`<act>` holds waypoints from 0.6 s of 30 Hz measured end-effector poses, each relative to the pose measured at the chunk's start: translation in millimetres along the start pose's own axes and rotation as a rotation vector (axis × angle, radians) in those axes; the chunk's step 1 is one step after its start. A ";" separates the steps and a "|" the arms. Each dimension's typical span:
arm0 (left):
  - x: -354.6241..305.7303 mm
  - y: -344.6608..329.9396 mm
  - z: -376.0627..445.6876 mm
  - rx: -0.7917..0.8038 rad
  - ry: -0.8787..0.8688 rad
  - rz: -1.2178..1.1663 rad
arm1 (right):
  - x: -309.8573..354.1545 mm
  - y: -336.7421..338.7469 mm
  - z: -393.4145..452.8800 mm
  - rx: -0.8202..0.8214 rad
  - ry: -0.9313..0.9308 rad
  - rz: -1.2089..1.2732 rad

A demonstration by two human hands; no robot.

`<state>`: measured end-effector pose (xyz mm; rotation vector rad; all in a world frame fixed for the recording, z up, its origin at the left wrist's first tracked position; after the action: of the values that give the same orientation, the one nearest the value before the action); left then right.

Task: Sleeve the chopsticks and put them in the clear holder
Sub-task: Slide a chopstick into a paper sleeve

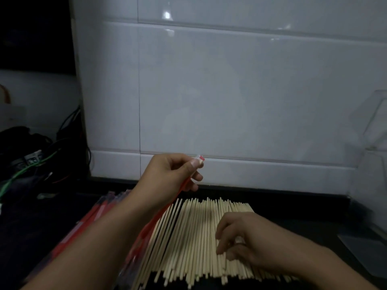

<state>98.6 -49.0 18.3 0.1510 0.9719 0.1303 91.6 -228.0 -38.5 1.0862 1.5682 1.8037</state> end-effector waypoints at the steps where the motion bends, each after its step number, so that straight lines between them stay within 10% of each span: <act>1: -1.4 0.5 -0.5 -0.012 -0.003 -0.011 | -1.6 -1.3 1.0 -0.011 0.015 0.009; 6: -7.9 0.7 -2.1 -0.077 -0.023 -0.066 | -0.7 -1.8 4.3 -0.136 0.115 0.033; 10: -12.7 1.3 -1.5 -0.127 -0.059 -0.095 | -0.6 30.0 -8.0 -0.590 0.216 0.237; 18: -15.9 -12.3 -5.0 -0.005 -0.085 -0.074 | -42.1 94.2 -60.7 -1.320 -0.001 1.258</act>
<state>86.1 -63.6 26.1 0.1153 0.8913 0.0579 76.1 -314.9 42.3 1.2828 -0.7573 2.7134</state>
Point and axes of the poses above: each hand's wrist, its own z-axis towards the middle knuckle, its own y-axis out of the back of the hand, x = y × z, the point moved 5 cm from there along z, towards the middle knuckle, and after that the axes turned 11 degrees about -y, right-handed, at the moved point
